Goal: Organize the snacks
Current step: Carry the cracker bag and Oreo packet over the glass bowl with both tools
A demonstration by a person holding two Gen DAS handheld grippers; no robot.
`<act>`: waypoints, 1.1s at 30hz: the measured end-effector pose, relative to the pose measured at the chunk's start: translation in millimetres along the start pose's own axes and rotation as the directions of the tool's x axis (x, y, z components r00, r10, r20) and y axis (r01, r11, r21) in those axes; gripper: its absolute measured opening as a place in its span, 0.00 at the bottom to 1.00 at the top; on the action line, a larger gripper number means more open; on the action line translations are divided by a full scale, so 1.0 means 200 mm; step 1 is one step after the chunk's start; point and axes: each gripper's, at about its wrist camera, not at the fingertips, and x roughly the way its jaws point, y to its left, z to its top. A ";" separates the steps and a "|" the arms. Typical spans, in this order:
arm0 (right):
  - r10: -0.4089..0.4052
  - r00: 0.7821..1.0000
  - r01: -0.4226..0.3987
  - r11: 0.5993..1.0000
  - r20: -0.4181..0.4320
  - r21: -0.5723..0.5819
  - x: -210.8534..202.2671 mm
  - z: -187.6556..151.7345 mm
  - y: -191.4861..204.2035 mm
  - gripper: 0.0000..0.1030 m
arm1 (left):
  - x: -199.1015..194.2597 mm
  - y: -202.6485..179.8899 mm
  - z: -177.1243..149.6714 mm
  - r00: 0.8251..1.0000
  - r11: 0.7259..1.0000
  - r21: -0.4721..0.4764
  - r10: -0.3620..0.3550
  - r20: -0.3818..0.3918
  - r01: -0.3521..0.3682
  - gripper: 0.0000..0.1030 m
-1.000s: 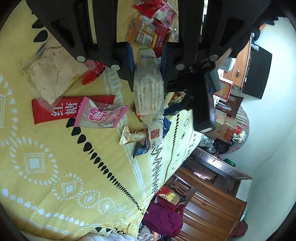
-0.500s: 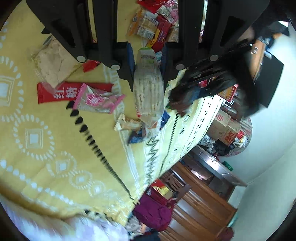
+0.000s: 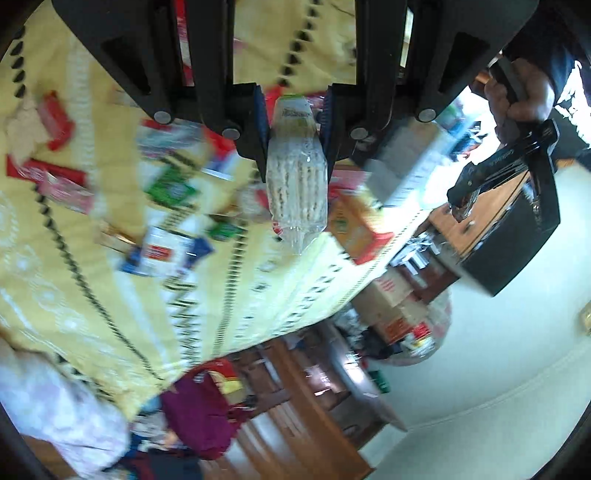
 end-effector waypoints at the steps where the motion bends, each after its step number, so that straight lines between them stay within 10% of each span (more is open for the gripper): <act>1: 0.025 1.000 -0.025 0.999 0.000 -0.028 0.03 0.04 0.10 0.26 | -0.04 0.11 0.03 0.999 0.999 -0.034 0.027 0.024 -0.026 0.45; 8: 0.193 0.981 -0.193 0.965 -0.020 -0.177 0.27 0.27 0.80 0.26 | -0.15 0.59 0.12 0.981 0.972 -0.181 0.169 0.095 -0.150 0.45; 16: 0.274 0.950 -0.305 0.918 -0.151 -0.253 0.68 0.27 1.41 0.26 | -0.03 0.71 -0.01 0.983 0.968 -0.182 0.180 0.027 -0.173 0.45; 33: 0.191 0.947 -0.262 0.926 -0.260 -0.273 1.05 0.18 1.57 0.26 | 0.10 0.79 -0.10 0.992 0.975 -0.188 0.114 -0.046 -0.120 0.45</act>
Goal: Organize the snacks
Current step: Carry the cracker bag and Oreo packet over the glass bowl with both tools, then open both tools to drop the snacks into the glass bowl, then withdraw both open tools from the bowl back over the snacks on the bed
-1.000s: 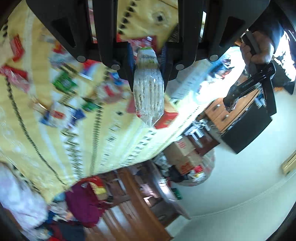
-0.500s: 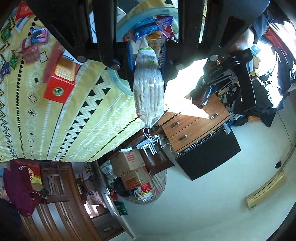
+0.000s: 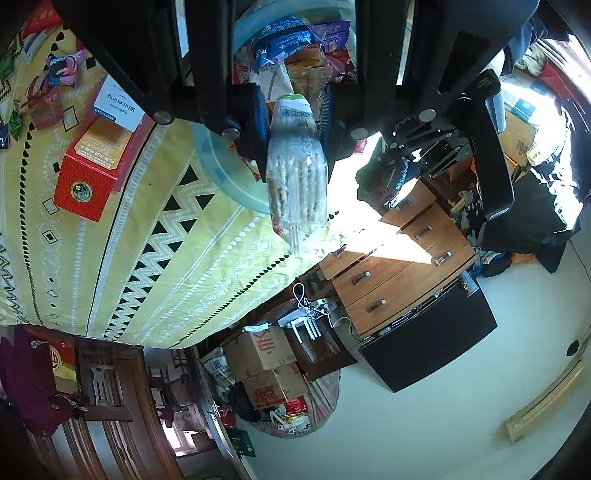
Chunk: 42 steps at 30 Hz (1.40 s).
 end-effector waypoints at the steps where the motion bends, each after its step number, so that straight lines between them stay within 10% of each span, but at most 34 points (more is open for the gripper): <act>1: 0.000 1.000 0.000 1.000 -0.002 0.001 0.01 0.00 0.00 0.26 | 0.00 0.00 0.00 1.000 1.000 0.001 -0.001 -0.001 0.001 0.45; 12: 0.030 0.998 -0.028 0.999 -0.048 0.032 0.14 -0.02 0.00 0.36 | 0.04 0.03 -0.02 0.999 1.000 -0.030 0.003 -0.035 -0.004 0.46; 16: 0.027 0.999 -0.026 1.000 -0.038 0.007 0.14 -0.02 0.04 0.59 | 0.02 0.04 -0.01 1.000 0.999 -0.039 0.014 -0.023 -0.015 0.64; 26: 0.003 1.000 -0.003 1.000 0.028 -0.028 -0.08 -0.08 0.13 0.71 | -0.06 0.12 -0.02 0.994 0.991 -0.087 0.103 0.033 -0.100 0.90; 34: -0.050 0.998 0.051 0.998 0.048 -0.034 -0.47 -0.41 0.13 0.84 | -0.29 0.11 -0.12 0.991 0.985 -0.146 0.107 0.081 -0.095 0.91; 42: -0.153 0.988 0.150 0.982 0.023 0.112 -0.83 -0.82 -0.08 0.86 | -0.49 -0.40 -0.18 0.990 0.998 0.024 -0.066 0.124 0.063 0.99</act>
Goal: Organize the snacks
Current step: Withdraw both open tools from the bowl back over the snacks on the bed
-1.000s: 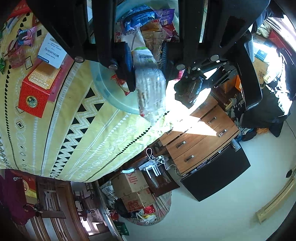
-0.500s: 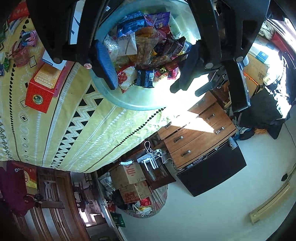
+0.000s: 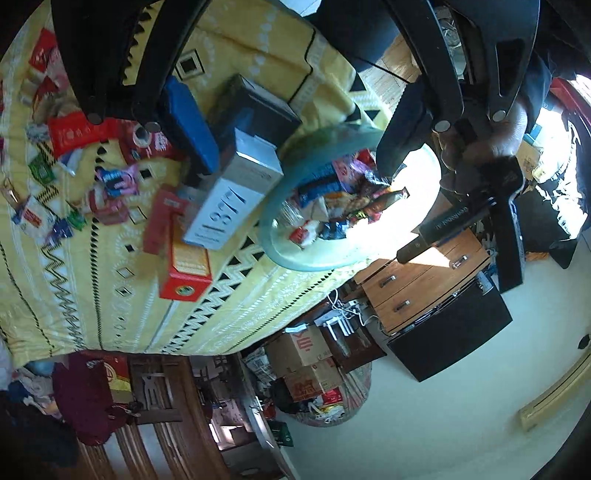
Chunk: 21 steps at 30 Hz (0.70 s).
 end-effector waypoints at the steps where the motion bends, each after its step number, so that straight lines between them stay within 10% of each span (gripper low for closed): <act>1: -0.018 1.000 0.018 1.000 -0.007 0.020 -0.04 -0.05 -0.05 0.86 | -0.01 -0.07 -0.01 1.000 0.999 0.020 -0.031 -0.004 0.031 0.99; 9: -0.129 0.991 0.133 0.965 -0.034 0.226 -0.34 -0.42 -0.45 0.86 | -0.03 -0.53 -0.15 0.975 0.968 0.142 -0.195 -0.105 0.208 0.99; 21: -0.150 0.988 0.156 0.928 -0.041 0.338 -0.51 -0.64 -0.62 0.87 | -0.05 -0.91 -0.32 0.973 0.938 0.288 -0.143 -0.181 0.192 0.99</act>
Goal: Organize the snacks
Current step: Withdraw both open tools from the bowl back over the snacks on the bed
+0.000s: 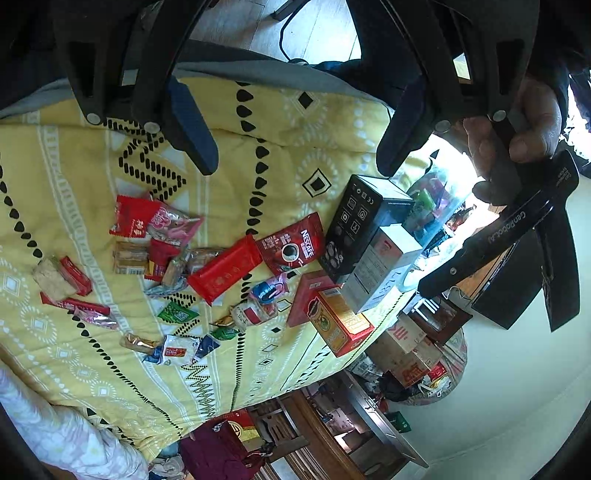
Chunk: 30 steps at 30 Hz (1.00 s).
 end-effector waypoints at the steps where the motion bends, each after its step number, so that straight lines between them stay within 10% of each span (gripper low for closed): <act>1: 0.005 1.000 -0.005 1.000 -0.005 0.005 0.01 -0.01 -0.01 0.87 | 0.00 -0.02 0.00 1.000 1.000 0.004 0.010 -0.005 -0.010 0.99; 30: -0.001 0.997 0.002 1.000 -0.073 0.012 0.08 -0.09 -0.03 0.87 | 0.07 -0.11 -0.10 0.997 0.999 0.035 -0.016 -0.075 0.019 0.99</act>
